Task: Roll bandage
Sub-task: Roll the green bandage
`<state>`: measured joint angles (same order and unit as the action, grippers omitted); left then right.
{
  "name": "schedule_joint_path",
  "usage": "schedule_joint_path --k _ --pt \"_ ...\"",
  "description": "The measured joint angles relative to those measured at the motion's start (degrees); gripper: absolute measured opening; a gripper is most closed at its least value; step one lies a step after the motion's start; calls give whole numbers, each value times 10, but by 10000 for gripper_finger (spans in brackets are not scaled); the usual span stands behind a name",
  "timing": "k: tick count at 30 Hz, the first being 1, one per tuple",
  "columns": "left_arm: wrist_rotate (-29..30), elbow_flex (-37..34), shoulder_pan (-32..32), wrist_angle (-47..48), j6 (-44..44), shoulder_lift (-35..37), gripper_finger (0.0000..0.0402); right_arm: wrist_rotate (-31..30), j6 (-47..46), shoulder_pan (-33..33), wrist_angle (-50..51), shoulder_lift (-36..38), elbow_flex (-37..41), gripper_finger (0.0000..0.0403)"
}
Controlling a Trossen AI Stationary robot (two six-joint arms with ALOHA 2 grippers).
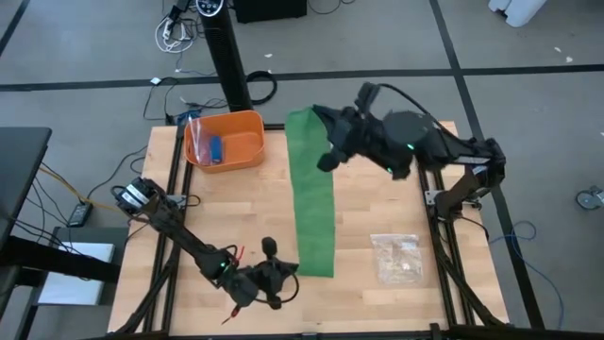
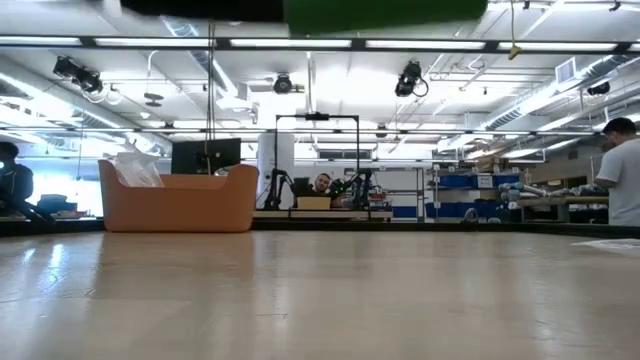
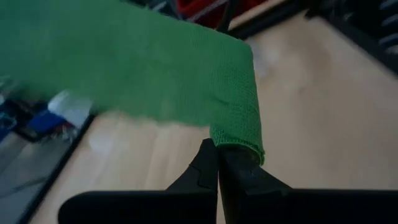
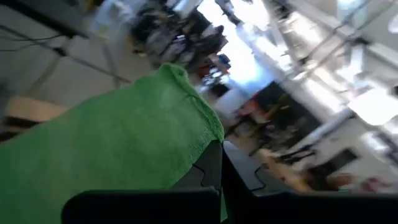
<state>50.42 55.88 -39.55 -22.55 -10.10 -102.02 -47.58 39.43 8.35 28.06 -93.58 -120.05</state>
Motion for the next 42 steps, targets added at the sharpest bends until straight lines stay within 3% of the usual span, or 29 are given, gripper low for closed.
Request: schedule_joint_path --k 7,15,20,34,42 --pt "-44 62 -3 0 -43 0 2 170 -143 -123 104 0 10 0" --pt "-64 83 -9 -4 -55 0 2 303 -162 -224 89 -1 91 0" --pt "-58 94 -26 -21 -73 0 1 334 -183 -258 30 -1 167 0" --pt "56 131 -90 -20 -77 0 1 355 -239 -287 -47 -1 362 6" --pt "66 165 -103 -19 -81 0 1 381 -296 -273 -5 1 377 88"
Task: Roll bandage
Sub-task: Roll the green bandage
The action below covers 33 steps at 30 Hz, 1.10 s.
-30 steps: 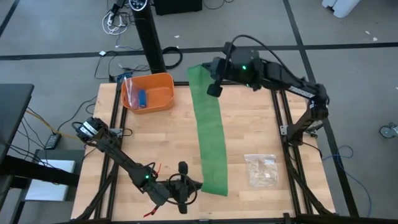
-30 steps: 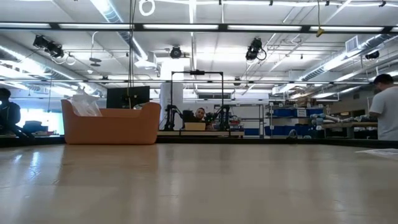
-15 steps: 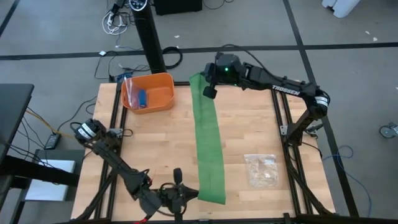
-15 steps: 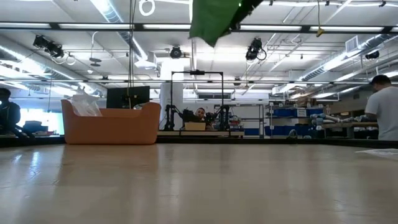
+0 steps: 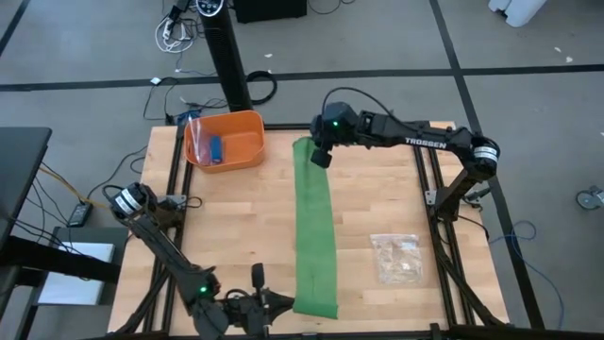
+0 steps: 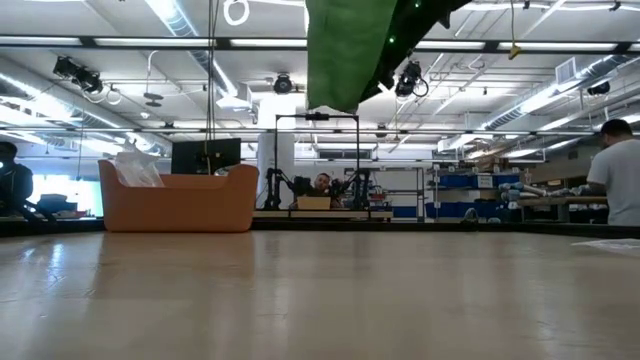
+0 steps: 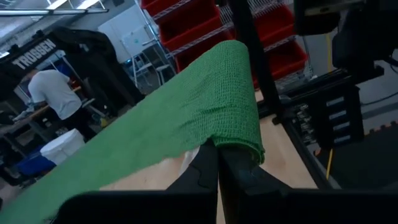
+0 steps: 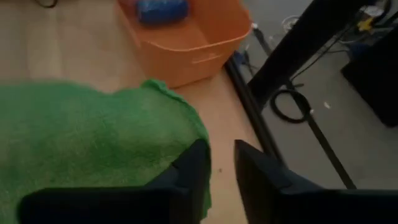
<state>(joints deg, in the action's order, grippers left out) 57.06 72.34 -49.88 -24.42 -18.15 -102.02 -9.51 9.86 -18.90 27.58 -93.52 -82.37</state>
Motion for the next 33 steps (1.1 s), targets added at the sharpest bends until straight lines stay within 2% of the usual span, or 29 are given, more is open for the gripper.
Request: schedule_joint_path --k 6,11,15,19,23,28,33 --pt "11 14 -1 3 -14 0 1 3 -1 26 11 23 -1 172" --pt "14 22 -1 4 -26 0 1 3 0 38 12 52 -2 217" --pt "18 22 -1 3 -26 0 1 3 -6 43 22 77 -2 232" --pt "48 22 -1 1 -37 0 1 13 3 51 47 112 -2 233" --pt "51 22 -1 2 -67 6 1 19 7 55 74 161 3 232" --pt "50 22 2 34 -71 41 1 69 -9 72 52 235 89 233" --pt "46 22 16 100 -71 90 1 122 -24 119 -100 306 263 231"
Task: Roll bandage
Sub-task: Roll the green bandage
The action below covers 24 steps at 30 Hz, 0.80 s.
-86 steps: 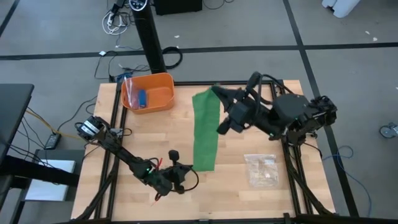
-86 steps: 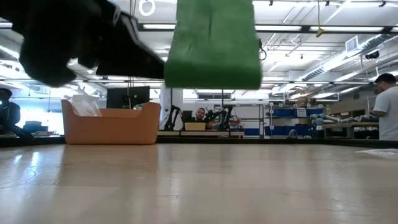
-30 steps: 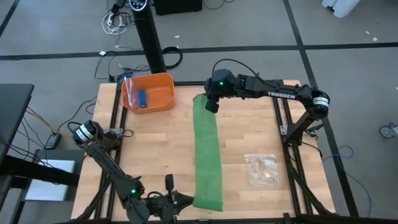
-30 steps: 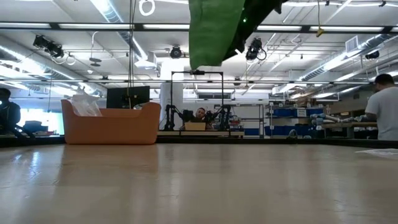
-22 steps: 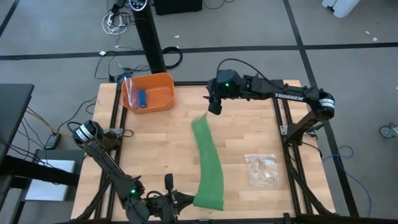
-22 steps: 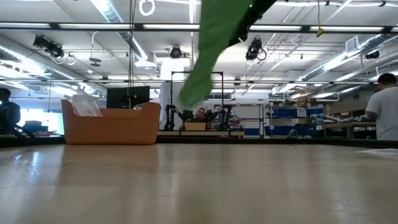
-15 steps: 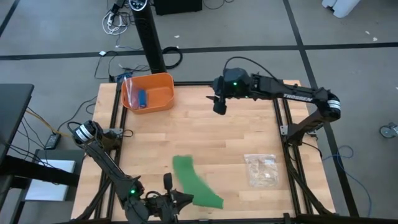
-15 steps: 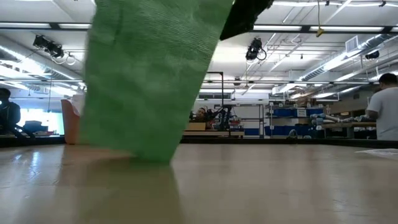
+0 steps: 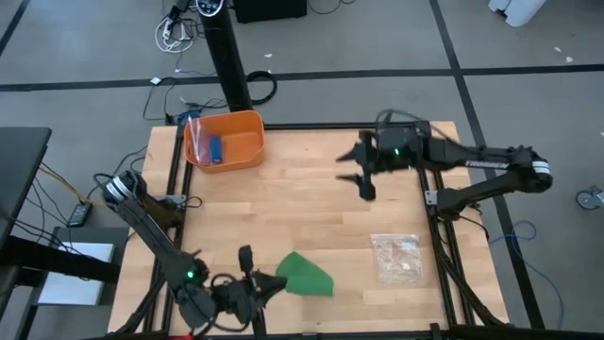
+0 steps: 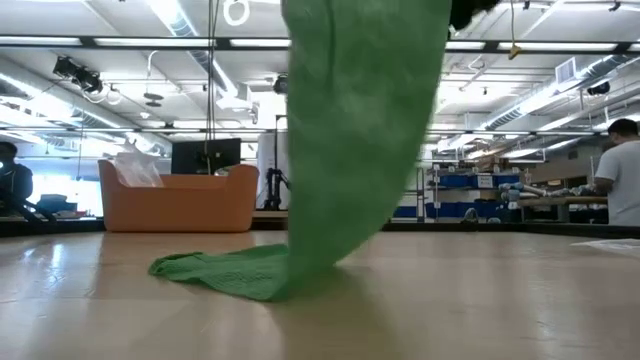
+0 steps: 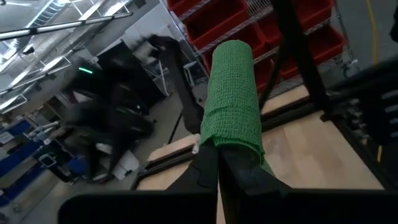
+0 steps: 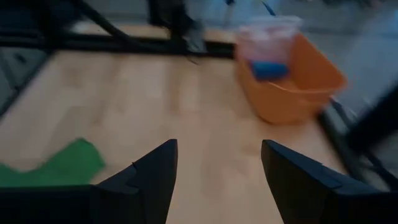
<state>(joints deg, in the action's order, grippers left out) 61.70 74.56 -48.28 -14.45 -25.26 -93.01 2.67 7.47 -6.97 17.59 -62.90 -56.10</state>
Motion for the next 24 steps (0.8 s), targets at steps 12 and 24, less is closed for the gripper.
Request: schedule_joint_path --k 12,24 --pt "-39 0 41 134 2 137 1 41 -88 137 -443 -25 265 221" --pt "-50 107 59 300 4 156 1 52 -119 174 -607 -238 263 271"
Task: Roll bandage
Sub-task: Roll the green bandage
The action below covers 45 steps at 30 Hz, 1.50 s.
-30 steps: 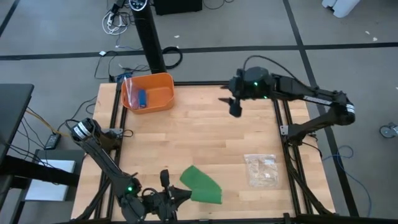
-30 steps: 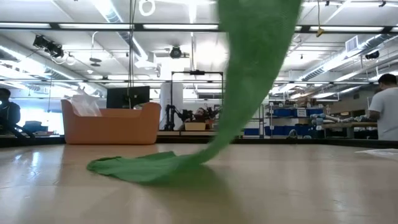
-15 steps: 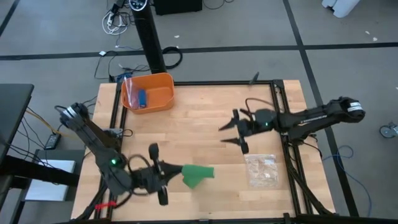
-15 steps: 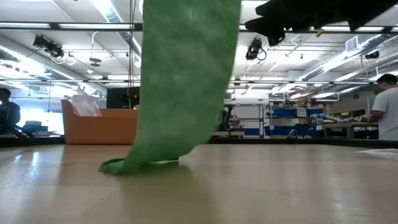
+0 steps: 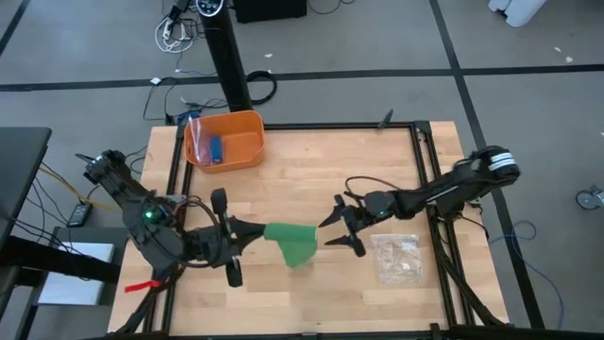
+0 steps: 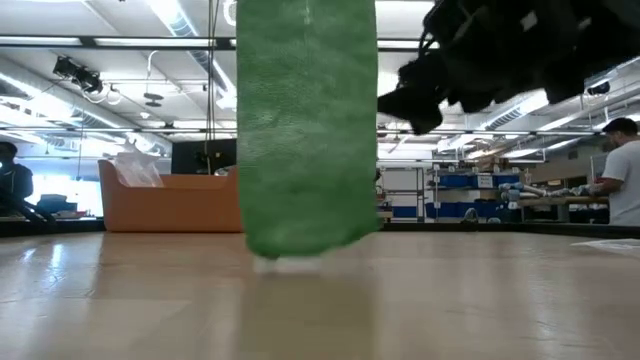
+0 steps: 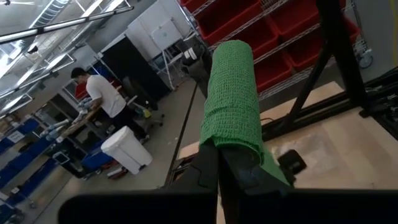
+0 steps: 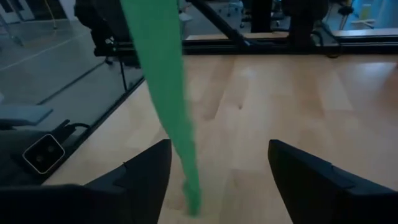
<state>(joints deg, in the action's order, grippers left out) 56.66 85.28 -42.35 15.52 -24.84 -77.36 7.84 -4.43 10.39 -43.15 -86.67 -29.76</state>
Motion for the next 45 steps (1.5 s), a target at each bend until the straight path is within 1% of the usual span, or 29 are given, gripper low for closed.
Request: schedule_joint_path --k 4,8,10,13,20,25,29,32,35,38,39,41,45 --pt "1 31 0 37 0 0 1 10 -11 0 -77 -71 0 280" --pt "19 44 0 59 -3 0 1 21 -51 8 -157 -133 -1 280" --pt "25 46 3 64 -3 0 1 22 -74 17 -181 -162 -6 278" --pt "34 46 11 65 -3 0 1 18 -98 32 -194 -197 -30 277" --pt "37 46 25 65 -4 0 1 -58 -109 53 -195 -249 -78 278" --pt "46 46 26 65 -7 0 1 -85 -111 55 -189 -268 -86 266" --pt "57 46 26 60 -19 2 1 -94 -111 60 -180 -277 -85 230" --pt "67 47 26 49 -33 2 1 -109 -115 67 -177 -277 -85 187" --pt "68 47 26 51 -34 4 1 -132 -111 76 -185 -277 -85 123" --pt "68 47 26 51 -34 6 1 -154 -106 86 -192 -277 -85 34" --pt "69 47 26 51 -33 6 1 -162 -102 90 -198 -277 -85 18" --pt "75 47 26 54 -34 5 1 -166 -101 96 -211 -276 -85 13" --pt "114 47 26 74 -33 8 1 -145 -105 119 -210 -254 -85 4"
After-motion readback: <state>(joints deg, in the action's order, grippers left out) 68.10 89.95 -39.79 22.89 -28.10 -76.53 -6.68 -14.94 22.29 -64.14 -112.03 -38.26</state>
